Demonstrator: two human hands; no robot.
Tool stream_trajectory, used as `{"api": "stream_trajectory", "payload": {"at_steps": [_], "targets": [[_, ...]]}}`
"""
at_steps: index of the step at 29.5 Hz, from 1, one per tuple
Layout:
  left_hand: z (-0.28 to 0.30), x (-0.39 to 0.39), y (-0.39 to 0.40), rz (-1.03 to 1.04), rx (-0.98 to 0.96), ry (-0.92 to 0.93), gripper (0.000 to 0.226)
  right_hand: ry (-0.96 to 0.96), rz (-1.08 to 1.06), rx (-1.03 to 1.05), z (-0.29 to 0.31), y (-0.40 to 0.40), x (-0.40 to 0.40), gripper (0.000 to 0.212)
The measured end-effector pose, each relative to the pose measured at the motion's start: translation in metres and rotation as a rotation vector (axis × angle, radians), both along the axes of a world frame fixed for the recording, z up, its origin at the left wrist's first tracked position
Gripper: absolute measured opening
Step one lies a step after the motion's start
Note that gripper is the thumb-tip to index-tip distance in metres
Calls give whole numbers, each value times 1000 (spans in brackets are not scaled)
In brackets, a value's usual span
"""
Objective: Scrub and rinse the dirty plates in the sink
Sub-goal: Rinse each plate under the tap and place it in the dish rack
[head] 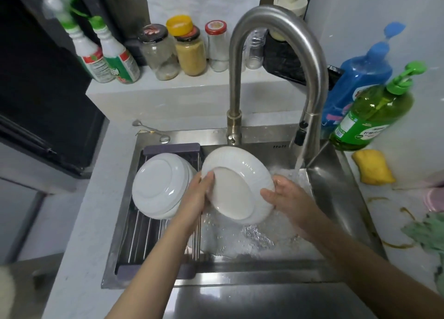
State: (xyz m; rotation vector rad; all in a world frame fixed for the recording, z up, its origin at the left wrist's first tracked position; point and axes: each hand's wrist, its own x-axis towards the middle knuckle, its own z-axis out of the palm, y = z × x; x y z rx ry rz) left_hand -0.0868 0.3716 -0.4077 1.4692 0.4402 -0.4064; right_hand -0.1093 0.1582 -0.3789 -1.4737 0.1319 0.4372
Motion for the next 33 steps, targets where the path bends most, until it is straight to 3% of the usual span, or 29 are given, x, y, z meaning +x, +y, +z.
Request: {"api": "stream_trajectory", "payload": {"at_steps": [3,6,15,20,26,33], "targets": [[11,-2,25,82,215,-140,29,155,-48,198,10,25,19,19],[19,1,61,196,340,-143,30,170,-42,236,12,66,38,14],[-2,26,145,340,535,-13,57,82,-69,-147,-27,173,89,22],[-22,41,163,333,583,93,45,72,-25,-361,-48,201,104,22],[-45,45,169,300,581,176,63,69,15,-472,-55,204,105,24],[-51,47,160,309,631,250,63,55,1,-508,-58,206,101,29]]}}
